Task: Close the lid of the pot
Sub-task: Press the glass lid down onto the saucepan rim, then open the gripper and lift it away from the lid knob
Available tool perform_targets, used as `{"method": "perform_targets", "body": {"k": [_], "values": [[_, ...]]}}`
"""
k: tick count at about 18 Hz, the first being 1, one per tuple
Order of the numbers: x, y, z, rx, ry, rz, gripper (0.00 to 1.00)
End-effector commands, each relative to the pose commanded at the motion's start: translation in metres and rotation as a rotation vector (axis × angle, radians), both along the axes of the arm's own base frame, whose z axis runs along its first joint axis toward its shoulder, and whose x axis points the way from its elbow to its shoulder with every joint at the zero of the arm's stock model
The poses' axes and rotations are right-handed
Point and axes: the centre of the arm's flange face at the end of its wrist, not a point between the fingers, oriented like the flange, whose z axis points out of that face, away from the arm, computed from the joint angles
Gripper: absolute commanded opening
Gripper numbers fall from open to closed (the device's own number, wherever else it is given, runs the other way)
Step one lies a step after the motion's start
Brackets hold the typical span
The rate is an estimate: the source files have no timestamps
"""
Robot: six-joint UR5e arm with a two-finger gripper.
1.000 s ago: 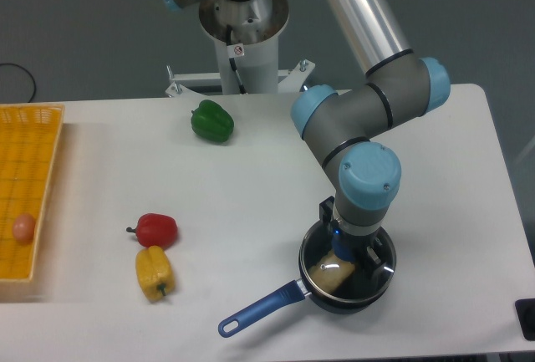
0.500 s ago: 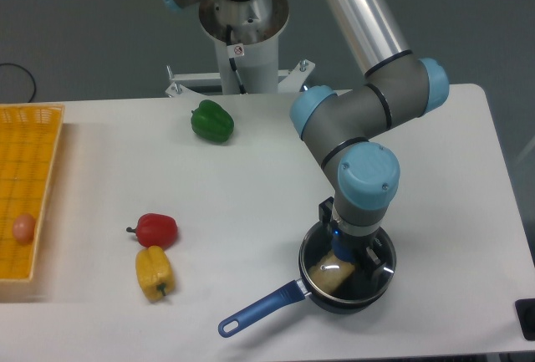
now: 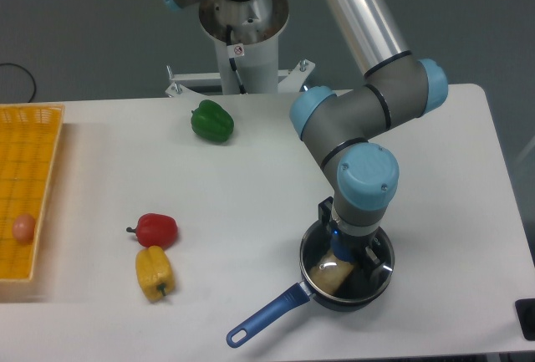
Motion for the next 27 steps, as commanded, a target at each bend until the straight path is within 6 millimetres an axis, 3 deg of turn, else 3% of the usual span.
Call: {"method": "perform_targets", "body": {"k": [5, 13, 16, 18, 23, 27], "values": [[0.000, 0.000, 0.000, 0.000, 0.000, -0.008, 0.72], [0.000, 0.000, 0.002, 0.002, 0.003, -0.008, 0.76], [0.002, -0.001, 0.004, 0.002, 0.003, -0.011, 0.94], [0.005, -0.003, 0.006, 0.002, 0.003, -0.011, 0.99], [0.020, -0.014, 0.029, 0.011, 0.020, -0.023, 1.00], [0.043, -0.038, 0.052, 0.009, 0.031, -0.029, 1.00]]}}
